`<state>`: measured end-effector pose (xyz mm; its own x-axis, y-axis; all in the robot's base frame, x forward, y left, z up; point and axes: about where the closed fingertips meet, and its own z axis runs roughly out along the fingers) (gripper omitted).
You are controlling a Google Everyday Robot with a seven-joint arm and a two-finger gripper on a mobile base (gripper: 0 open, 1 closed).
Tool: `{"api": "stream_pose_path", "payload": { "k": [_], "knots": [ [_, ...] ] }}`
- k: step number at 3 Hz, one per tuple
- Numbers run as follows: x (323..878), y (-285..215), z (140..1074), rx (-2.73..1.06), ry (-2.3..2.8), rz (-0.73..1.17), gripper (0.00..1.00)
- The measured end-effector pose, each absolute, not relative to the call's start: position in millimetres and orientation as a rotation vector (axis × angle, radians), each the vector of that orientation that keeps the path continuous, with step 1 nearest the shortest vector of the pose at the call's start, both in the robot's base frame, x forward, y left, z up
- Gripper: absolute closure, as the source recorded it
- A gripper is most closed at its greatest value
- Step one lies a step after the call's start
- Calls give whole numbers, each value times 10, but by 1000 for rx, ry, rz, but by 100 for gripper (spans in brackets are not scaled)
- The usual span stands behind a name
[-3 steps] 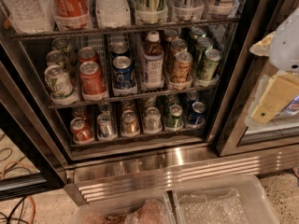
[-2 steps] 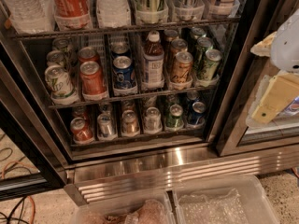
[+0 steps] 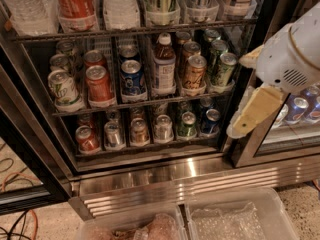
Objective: Pick blue plastic bottle from middle shelf of fridge
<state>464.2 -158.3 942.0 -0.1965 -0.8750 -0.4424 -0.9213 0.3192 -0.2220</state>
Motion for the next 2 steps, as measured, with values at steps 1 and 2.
{"api": "stream_pose_path", "payload": {
  "k": [1,2],
  "knots": [
    [4728,-1244,9111,-1520,2116,275,0],
    [4808,-960,8777,-1466,2138,392,0]
  ]
}}
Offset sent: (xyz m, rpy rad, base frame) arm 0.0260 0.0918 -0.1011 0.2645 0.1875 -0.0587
